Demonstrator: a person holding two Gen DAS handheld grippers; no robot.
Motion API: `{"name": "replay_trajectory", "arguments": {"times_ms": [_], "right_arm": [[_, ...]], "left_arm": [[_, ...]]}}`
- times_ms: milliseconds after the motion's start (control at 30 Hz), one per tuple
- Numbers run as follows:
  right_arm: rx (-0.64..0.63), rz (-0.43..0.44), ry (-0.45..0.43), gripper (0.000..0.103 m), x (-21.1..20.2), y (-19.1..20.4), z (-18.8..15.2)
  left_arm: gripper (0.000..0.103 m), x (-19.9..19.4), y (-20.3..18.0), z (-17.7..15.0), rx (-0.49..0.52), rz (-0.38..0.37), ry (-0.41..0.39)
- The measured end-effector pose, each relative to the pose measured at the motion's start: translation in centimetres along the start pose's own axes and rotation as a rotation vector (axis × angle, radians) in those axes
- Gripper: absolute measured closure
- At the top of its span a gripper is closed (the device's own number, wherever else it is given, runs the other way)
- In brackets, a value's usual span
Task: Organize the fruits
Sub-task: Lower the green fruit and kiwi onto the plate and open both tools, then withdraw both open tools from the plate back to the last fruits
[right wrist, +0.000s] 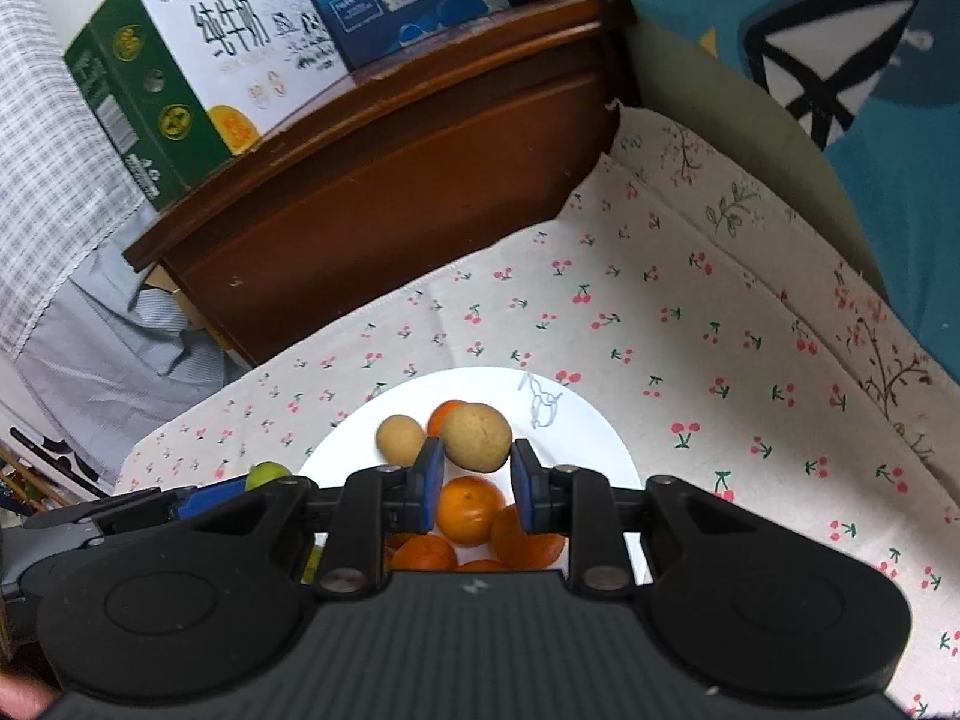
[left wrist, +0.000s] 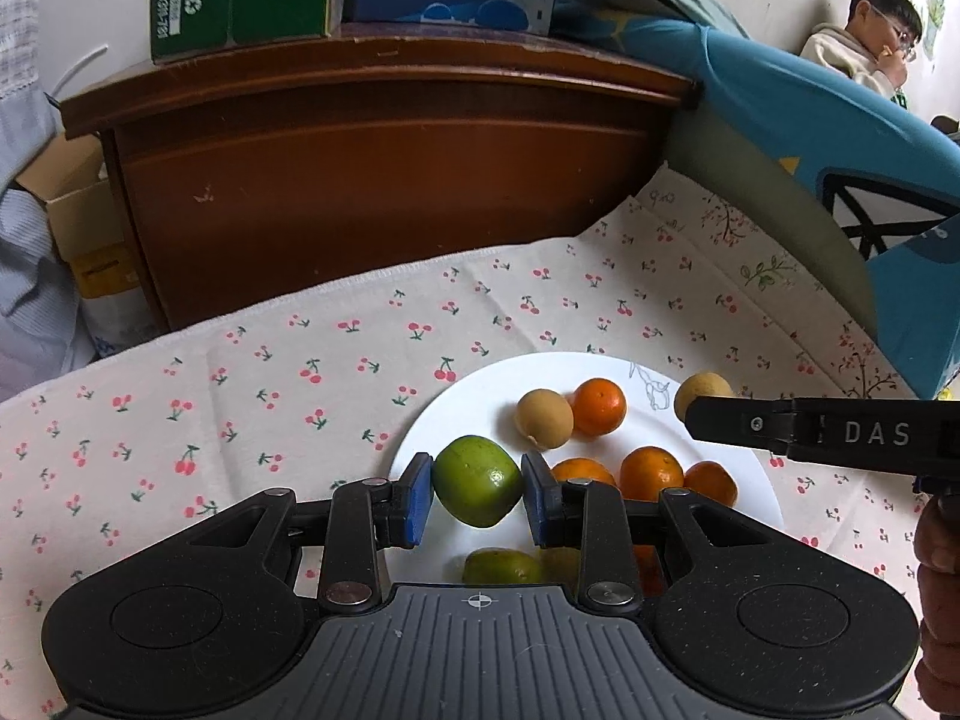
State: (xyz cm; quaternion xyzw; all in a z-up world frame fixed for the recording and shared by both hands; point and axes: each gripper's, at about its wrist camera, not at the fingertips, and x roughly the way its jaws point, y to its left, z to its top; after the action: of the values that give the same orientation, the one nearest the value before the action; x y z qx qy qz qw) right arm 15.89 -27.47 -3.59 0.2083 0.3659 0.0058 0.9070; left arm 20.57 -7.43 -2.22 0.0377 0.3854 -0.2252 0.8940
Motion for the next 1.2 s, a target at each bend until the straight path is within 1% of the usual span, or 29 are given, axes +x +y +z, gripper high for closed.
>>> {"name": "replay_trajectory", "arguments": {"times_ms": [167, 333, 467, 500, 533, 667, 767, 900, 1000, 1200], "right_arm": [[0.016, -0.007, 0.008, 0.077, 0.8, -0.2, 0.0], [0.02, -0.001, 0.006, 0.076, 0.8, -0.1, 0.2], [0.022, 0.008, -0.005, 0.076, 0.0, 0.3, 0.3], [0.019, 0.009, -0.011, 0.076, -0.2, 0.4, 0.3], [0.017, 0.012, -0.016, 0.076, -0.6, 0.6, 0.3], [0.018, 0.031, -0.028, 0.076, -2.1, 1.1, 0.0], [0.019, 0.031, -0.032, 0.076, -3.4, 1.5, -0.9], [0.026, 0.024, -0.017, 0.076, -5.1, 2.1, -2.7], [0.038, 0.05, -0.012, 0.076, -6.3, 2.6, -4.0], [0.013, 0.078, 0.021, 0.076, -8.2, 4.0, -6.8]], "left_arm": [[0.074, 0.8, -0.1, 0.1, -0.005, -0.001, 0.016], [0.072, 0.4, -0.3, 0.4, 0.001, 0.003, -0.005], [0.07, -0.6, -0.5, 0.6, 0.005, 0.0, -0.028], [0.065, -1.0, -0.6, 0.7, 0.007, 0.002, -0.032], [0.064, -1.4, -0.6, 0.8, 0.006, 0.003, -0.033], [0.063, -3.4, -0.4, 0.7, -0.013, 0.003, -0.033], [0.061, -5.0, 0.0, 0.1, -0.032, 0.006, -0.026], [0.06, -7.2, 0.7, -1.1, -0.044, 0.016, -0.029], [0.06, -8.2, 1.2, -2.2, -0.065, 0.024, -0.019], [0.059, -9.7, 1.6, -4.7, -0.081, 0.034, 0.014]]}}
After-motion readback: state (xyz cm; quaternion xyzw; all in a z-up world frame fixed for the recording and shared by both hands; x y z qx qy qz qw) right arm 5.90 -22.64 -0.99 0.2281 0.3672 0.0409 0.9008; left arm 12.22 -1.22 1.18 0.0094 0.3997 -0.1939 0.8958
